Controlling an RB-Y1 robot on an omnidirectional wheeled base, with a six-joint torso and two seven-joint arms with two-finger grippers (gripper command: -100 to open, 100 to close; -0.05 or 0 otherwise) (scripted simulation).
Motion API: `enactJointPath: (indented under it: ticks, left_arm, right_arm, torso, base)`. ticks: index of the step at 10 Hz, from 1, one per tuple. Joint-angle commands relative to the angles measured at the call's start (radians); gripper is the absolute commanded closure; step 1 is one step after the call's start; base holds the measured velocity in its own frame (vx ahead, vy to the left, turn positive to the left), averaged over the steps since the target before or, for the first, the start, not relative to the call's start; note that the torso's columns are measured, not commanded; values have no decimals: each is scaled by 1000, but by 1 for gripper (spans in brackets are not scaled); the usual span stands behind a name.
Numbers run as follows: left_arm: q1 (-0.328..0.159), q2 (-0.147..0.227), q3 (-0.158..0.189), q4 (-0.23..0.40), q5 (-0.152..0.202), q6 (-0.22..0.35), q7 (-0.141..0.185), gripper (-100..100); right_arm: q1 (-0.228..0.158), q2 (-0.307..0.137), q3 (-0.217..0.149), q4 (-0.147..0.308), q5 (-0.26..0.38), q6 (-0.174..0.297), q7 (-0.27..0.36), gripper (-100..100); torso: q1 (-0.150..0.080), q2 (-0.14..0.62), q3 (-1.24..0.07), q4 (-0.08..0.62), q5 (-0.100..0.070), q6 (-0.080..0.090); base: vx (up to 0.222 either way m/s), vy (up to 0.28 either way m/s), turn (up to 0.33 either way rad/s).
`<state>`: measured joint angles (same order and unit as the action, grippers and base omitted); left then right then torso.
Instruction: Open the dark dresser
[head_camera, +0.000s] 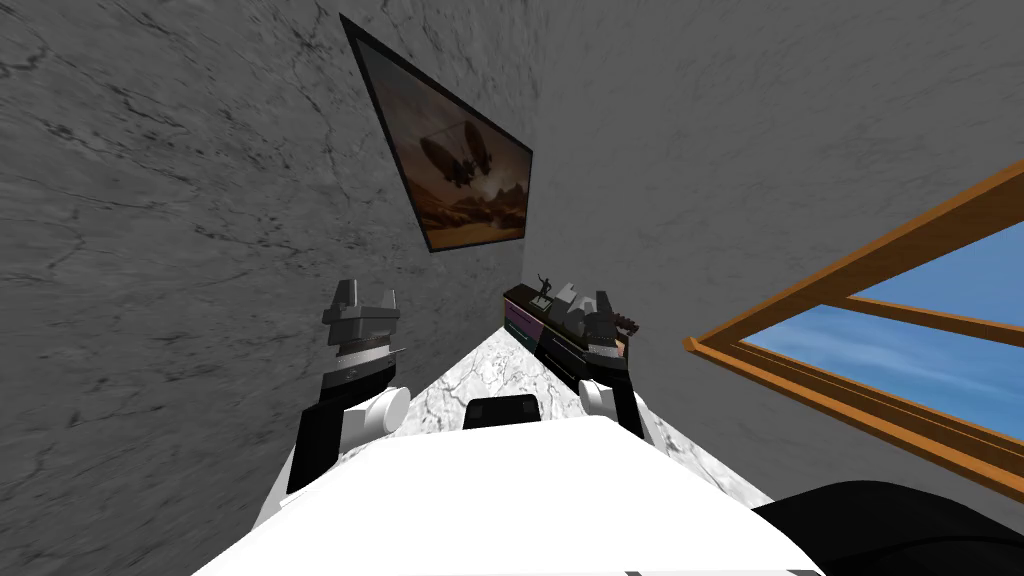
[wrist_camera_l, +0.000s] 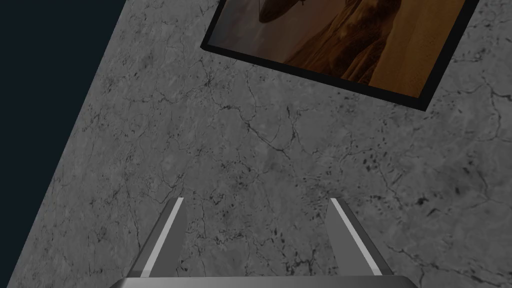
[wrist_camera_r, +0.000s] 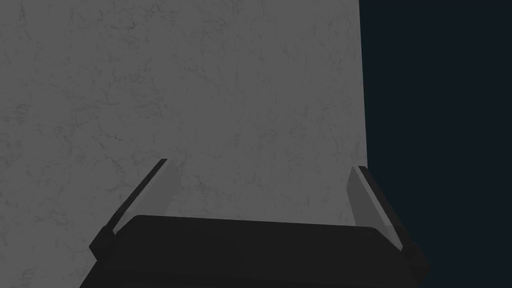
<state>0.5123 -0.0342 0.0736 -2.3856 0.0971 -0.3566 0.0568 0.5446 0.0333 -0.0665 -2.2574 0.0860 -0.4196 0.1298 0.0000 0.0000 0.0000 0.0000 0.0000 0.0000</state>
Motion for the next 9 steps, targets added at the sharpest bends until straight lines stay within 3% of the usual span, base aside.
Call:
enactJointPath:
  ticks: [1, 9]
  left_arm:
    - [0, 0, 0, 0, 0, 0, 0, 0]
    - [0, 0, 0, 0, 0, 0, 0, 0]
  right_arm:
    - [0, 0, 0, 0, 0, 0, 0, 0]
    - [0, 0, 0, 0, 0, 0, 0, 0]
  torso:
    - [0, 40, -82, 41, 0, 0]
    - [0, 618, -1234, 617, 0, 0]
  base:
    - [0, 0, 0]
    - [0, 0, 0]
